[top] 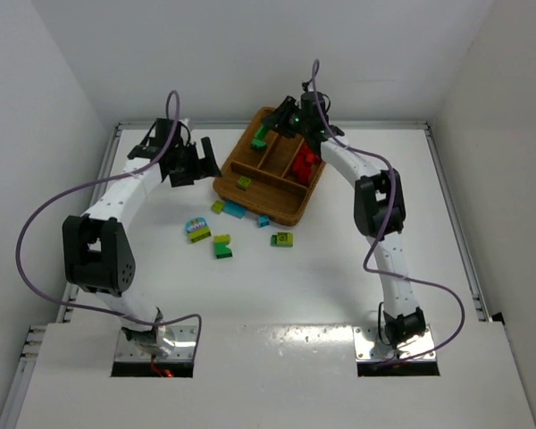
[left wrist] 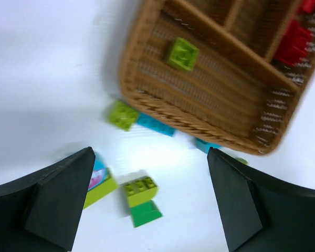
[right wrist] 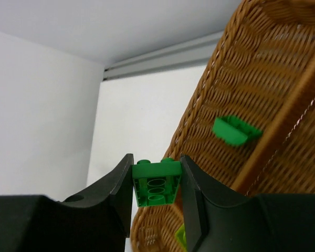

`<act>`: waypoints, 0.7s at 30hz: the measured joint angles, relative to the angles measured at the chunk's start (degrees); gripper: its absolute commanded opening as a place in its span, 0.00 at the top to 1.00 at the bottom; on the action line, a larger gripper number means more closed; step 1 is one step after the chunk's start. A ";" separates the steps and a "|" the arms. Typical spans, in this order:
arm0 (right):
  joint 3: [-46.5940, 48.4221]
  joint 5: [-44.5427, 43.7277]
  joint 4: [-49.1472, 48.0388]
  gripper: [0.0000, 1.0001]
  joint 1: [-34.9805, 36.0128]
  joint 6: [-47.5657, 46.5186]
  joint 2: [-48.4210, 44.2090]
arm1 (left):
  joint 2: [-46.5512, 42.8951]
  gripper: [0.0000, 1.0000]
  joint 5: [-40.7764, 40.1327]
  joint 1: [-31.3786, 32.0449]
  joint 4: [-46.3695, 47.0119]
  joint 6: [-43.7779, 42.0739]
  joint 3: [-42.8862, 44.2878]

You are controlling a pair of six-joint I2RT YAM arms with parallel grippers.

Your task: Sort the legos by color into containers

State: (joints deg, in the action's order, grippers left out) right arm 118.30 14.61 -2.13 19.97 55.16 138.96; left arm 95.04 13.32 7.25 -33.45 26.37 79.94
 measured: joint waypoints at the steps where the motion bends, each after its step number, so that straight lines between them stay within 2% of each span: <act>1: 3.23 -0.50 0.85 0.75 0.07 -0.39 2.12 | -0.42 0.00 -2.14 0.00 -0.20 0.22 -0.33; 2: 6.40 -0.92 1.62 0.57 0.17 -0.79 4.33 | -0.57 0.00 -3.91 -0.02 -0.50 0.50 -0.70; 5: 13.44 -1.09 4.24 0.24 0.44 -1.38 9.64 | -0.50 0.00 -7.98 -0.07 -1.84 1.01 -1.97; 7: 15.89 -0.92 5.95 0.20 0.68 -2.54 11.82 | -0.52 0.00 -9.94 -0.07 -2.89 1.31 -2.56; 11: 14.08 -0.63 8.63 0.18 0.85 -4.76 10.78 | -0.59 0.00 -12.28 -0.07 -3.69 2.25 -3.10; 15: 6.60 -1.88 12.90 0.20 0.92 -9.18 3.08 | -1.38 0.00 -13.57 -0.07 -3.74 3.06 -4.22; 17: 2.51 -4.20 16.09 0.25 1.22 -12.46 -3.02 | -2.29 0.00 -14.47 -0.07 -3.78 3.28 -5.09; 18: -0.61 -5.92 16.41 0.30 1.40 -14.10 -6.88 | -2.73 0.00 -14.86 -0.07 -3.78 3.32 -5.42; 21: -14.40 -14.95 18.23 0.36 3.56 -18.34 -22.34 | -4.39 0.00 -15.91 -0.07 -3.74 3.65 -6.54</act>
State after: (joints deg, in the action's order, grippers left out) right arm 103.90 -0.34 16.10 23.53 36.82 116.62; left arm 90.65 -2.59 7.18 -37.19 30.02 73.41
